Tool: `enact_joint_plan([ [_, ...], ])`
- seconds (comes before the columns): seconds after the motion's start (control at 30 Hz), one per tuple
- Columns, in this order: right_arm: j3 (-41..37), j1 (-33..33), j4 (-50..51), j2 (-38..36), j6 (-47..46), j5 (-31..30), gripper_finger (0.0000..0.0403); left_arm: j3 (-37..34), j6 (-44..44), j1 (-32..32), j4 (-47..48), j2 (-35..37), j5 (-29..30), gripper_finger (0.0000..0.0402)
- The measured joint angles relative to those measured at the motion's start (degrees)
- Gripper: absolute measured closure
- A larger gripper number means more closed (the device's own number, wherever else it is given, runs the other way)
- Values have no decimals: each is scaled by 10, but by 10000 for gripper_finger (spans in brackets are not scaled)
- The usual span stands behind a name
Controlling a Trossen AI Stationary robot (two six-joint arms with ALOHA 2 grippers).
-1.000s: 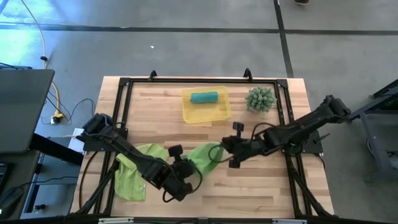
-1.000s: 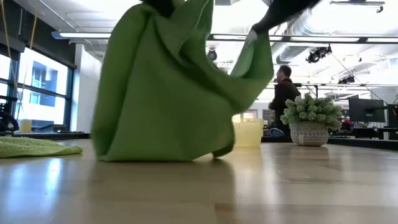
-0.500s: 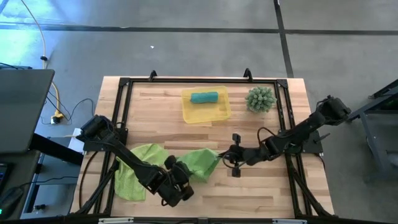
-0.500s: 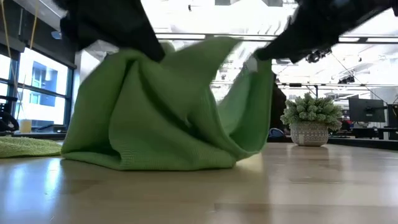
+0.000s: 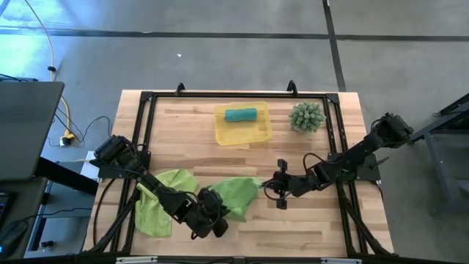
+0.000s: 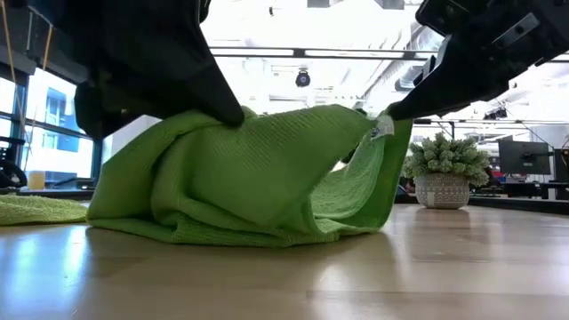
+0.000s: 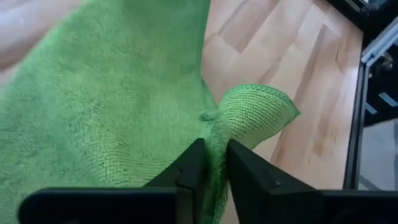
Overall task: Roll microfiber towels into tight, uniform cylinder then place into a basket
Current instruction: Fold the green microfiber cloth
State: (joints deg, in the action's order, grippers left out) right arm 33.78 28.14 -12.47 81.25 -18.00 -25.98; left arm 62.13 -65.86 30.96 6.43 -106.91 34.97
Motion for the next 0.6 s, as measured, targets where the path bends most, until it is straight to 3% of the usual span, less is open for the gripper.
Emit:
enact_joint_plan([
  [0.33,0,0,-1,0,0,0,403,0,35,-10,-6,0,-26,282],
  [0.6,0,0,-1,0,0,0,403,1,208,-33,-27,0,-170,275],
])
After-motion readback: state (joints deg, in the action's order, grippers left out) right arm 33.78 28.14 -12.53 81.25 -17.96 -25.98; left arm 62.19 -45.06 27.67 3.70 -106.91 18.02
